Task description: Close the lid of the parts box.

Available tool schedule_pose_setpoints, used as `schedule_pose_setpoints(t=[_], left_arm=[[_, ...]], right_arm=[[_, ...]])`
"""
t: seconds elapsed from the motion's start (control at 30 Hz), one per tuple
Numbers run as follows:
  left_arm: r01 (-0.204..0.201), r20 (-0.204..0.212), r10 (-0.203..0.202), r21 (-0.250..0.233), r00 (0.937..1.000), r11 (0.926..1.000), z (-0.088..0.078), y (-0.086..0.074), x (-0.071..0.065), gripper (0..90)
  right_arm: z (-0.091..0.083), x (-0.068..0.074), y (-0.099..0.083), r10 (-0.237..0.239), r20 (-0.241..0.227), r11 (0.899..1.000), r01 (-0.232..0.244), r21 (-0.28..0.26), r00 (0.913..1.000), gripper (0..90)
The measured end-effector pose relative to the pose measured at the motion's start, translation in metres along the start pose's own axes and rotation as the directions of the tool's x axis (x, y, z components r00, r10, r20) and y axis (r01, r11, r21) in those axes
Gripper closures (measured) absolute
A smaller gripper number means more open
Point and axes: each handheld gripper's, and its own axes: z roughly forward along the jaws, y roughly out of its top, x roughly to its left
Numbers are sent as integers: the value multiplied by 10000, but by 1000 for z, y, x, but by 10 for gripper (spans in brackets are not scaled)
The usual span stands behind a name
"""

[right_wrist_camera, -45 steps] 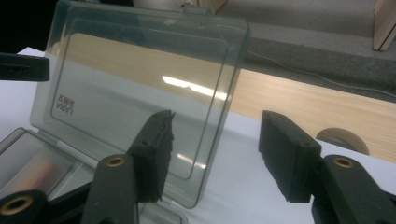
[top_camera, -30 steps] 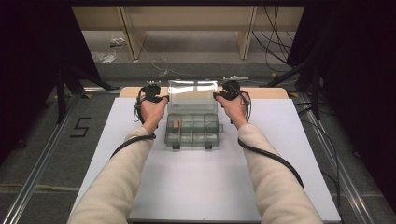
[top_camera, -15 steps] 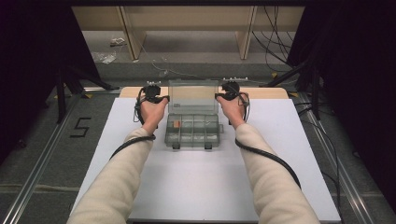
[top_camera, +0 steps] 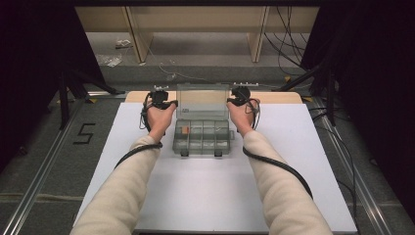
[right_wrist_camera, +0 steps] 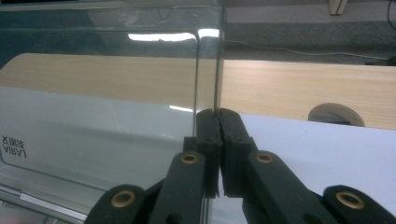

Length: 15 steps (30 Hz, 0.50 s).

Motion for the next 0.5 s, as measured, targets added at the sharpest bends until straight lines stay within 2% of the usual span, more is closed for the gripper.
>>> schedule_pose_setpoints(t=[0.23,0.43,0.5], left_arm=[[-7,112,8,-116,9999,9999,0,-2,1,881],[-161,100,162,-81,9998,9998,0,-1,0,865],[-143,42,144,-168,9999,9998,0,-1,0,832]], right_arm=[[-2,4,-2,46,267,9999,-41,-165,9996,893],[-4,4,-4,-17,246,9994,25,-343,9997,893],[-5,4,-4,8,234,9994,1,-360,9997,894]])
